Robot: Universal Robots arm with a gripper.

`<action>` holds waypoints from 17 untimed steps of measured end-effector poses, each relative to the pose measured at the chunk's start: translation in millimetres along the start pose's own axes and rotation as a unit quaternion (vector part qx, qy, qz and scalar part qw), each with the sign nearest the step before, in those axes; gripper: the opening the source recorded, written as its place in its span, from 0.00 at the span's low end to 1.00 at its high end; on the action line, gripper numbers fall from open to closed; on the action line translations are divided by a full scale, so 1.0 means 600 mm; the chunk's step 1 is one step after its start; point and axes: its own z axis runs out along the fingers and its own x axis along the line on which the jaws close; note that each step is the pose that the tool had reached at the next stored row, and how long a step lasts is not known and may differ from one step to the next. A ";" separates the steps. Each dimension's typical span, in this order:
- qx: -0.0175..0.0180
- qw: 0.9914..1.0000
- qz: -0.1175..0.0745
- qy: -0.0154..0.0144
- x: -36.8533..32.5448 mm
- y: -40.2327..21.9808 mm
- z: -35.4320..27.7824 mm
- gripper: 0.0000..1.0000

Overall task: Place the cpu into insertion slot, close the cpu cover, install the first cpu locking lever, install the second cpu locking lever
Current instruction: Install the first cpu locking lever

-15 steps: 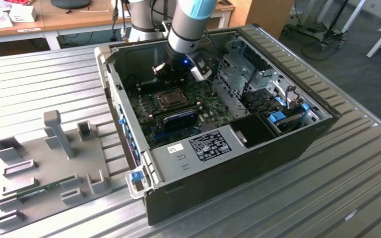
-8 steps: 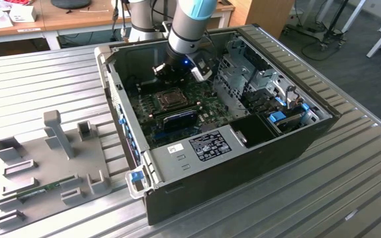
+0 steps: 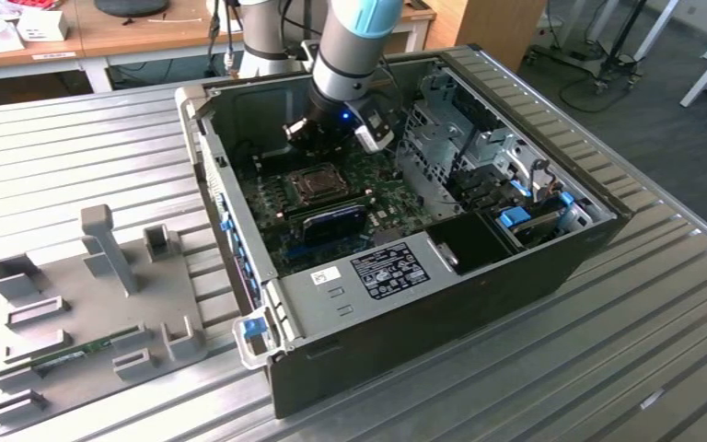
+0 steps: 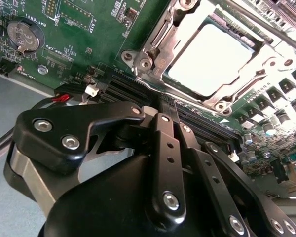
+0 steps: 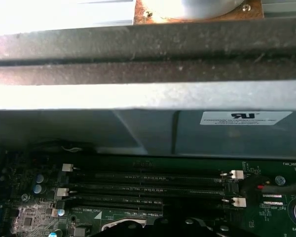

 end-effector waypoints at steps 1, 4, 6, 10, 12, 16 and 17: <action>0.000 1.000 0.000 0.000 0.000 0.000 0.000 0.11; 0.000 1.000 0.000 0.000 0.000 0.000 0.001 0.11; 0.000 1.000 0.000 0.000 0.000 -0.001 0.002 0.11; 0.000 1.000 0.000 0.000 0.000 -0.001 0.004 0.11; 0.000 1.000 0.000 0.000 0.000 -0.001 0.005 0.11; 0.000 1.000 0.000 0.000 0.000 -0.002 0.007 0.11; 0.000 1.000 0.000 0.000 0.000 -0.002 0.007 0.11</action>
